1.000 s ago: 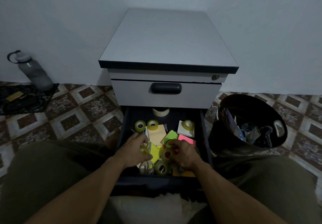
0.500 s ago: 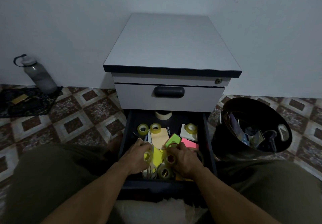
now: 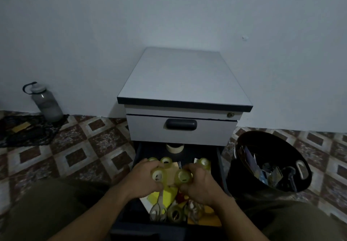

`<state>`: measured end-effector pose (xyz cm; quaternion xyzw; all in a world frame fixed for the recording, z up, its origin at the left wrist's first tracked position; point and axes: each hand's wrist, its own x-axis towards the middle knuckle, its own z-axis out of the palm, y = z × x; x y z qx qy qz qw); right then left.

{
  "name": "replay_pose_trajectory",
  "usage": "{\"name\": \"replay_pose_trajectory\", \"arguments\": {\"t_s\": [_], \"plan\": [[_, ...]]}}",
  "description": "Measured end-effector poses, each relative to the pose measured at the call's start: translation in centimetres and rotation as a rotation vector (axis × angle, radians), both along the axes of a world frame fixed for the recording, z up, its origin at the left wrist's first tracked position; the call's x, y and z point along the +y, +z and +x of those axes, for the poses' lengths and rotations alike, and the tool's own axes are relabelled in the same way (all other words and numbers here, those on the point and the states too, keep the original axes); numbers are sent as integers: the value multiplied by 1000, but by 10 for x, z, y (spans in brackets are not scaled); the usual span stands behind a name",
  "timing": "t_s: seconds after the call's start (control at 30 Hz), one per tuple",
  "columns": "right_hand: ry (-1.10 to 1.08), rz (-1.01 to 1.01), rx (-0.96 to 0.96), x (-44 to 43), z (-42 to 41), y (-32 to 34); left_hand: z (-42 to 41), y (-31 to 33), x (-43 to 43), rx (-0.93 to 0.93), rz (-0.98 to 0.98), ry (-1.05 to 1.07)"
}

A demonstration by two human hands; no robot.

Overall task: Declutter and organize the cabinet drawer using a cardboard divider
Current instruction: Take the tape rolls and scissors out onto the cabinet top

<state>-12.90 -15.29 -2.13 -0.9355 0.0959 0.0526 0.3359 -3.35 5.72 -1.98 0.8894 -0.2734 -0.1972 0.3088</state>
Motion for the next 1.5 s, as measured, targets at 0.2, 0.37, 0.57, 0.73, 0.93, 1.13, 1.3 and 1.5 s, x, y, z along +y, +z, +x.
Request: {"name": "replay_pose_trajectory", "arguments": {"t_s": [0.2, 0.37, 0.57, 0.73, 0.93, 1.13, 1.3, 1.5], "plan": [[12, -24, -240, -17, 7, 91, 17, 102, 29, -143, -181, 41], [61, 0, -384, -27, 28, 167, 51, 182, 27, -230, -270, 43], [44, 46, -469, -39, 86, 233, 113, 227, 0, -300, -309, 80], [36, 54, -406, -52, 156, 236, 177, 223, -24, -283, -282, 118], [52, -102, -271, -63, 240, 202, 244, 198, -42, -274, -176, 157], [0, -163, -229, -65, 293, 186, 280, 179, -53, -280, -204, 189], [-26, -164, -268, -66, 303, 177, 288, 172, -52, -300, -217, 175], [-40, -200, -325, -65, 301, 173, 285, 166, -46, -335, -247, 228]]}}
